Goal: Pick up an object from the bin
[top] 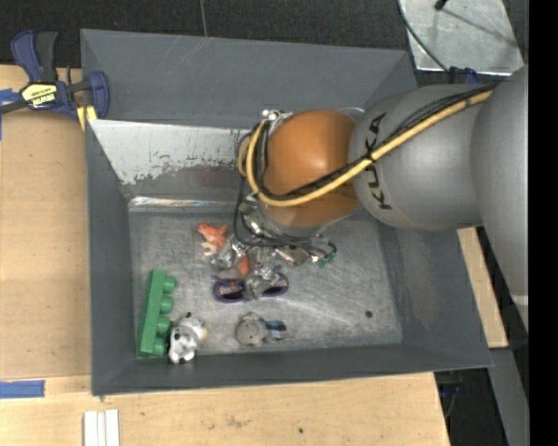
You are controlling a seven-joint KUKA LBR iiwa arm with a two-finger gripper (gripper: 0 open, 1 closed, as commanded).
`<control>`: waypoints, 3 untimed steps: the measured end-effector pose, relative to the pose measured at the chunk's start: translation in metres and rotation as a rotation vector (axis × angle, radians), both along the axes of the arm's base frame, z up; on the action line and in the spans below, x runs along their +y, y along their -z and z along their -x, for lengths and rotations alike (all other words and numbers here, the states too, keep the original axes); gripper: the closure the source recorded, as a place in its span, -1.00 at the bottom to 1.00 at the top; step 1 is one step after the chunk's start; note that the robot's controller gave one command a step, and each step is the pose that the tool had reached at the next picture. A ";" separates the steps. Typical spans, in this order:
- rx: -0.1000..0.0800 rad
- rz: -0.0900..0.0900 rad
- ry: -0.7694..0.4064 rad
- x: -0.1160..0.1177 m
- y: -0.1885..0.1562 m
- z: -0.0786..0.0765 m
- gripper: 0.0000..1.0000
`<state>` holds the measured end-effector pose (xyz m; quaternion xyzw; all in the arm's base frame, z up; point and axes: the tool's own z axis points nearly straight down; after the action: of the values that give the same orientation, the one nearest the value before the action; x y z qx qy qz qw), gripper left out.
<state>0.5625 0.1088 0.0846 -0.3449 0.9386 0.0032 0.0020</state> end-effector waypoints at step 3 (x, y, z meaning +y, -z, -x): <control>0.003 0.005 0.005 0.003 -0.098 0.016 1.00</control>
Offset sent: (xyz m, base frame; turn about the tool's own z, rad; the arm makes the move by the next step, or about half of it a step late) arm -0.0354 0.0403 0.0977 0.0023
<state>0.5460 0.1115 0.1830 -0.3428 0.9394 0.0012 -0.0005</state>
